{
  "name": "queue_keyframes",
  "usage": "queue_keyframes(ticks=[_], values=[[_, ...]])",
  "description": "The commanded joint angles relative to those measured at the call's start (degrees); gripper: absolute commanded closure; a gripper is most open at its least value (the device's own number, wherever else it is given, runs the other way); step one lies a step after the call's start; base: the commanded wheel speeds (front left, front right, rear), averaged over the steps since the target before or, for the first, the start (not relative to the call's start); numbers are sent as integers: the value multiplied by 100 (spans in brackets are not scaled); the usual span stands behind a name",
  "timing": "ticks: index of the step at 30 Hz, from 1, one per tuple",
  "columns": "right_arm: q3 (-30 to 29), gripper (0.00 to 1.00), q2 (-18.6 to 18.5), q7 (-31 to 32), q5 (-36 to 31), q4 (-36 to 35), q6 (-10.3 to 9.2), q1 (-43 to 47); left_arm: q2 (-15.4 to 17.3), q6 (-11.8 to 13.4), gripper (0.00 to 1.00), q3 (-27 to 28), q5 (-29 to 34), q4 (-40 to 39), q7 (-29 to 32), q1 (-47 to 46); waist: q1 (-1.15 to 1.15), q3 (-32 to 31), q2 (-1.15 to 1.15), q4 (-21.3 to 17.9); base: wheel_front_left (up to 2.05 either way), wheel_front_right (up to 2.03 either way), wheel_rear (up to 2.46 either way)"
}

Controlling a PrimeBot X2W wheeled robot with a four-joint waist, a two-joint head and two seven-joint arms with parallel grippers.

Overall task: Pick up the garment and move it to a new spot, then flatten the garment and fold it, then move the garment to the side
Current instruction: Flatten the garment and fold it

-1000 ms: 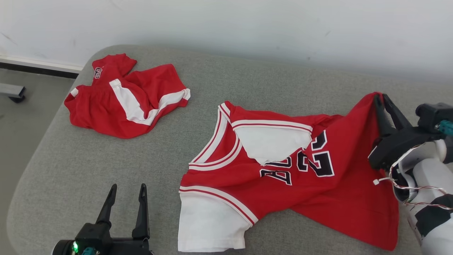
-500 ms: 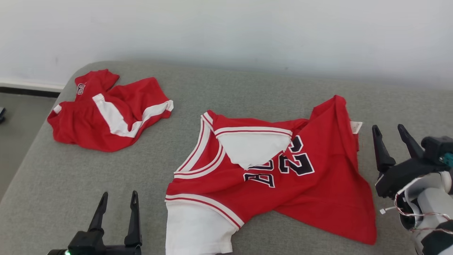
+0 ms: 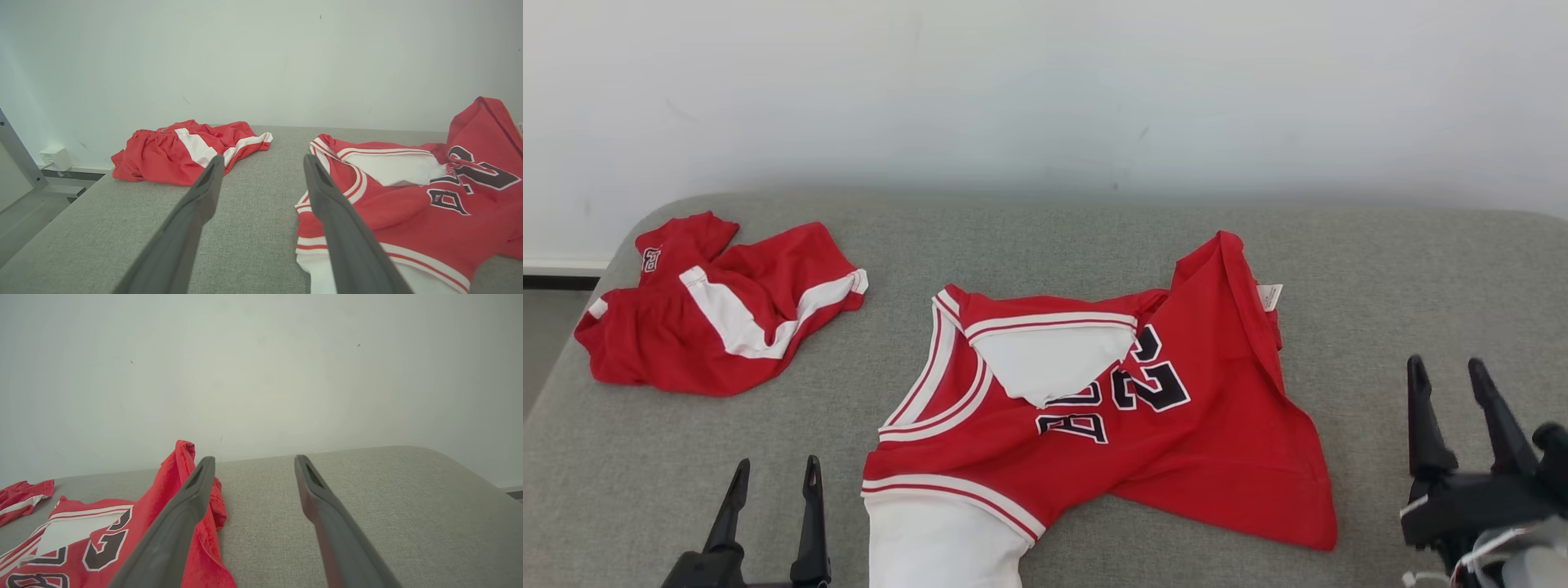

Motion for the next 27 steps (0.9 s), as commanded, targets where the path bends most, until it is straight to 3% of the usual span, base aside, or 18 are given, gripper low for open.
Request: queue_keyframes(ticks=[1,14,27], values=[[-45,0,76,1,-85,-109,-16,168,7,5,0,25,74,-33,-19,90,1,-56,0,-53,0,0,0],[-493,0,580,15,-438,-1107,-16,1491,47,-46,0,86,134,-126,-19,197,1,-147,0,-284,0,0,0],[-353,0,727,91,-599,-1406,-16,1761,116,-124,0,9,162,-39,-19,86,1,-159,0,-340,0,0,0]])
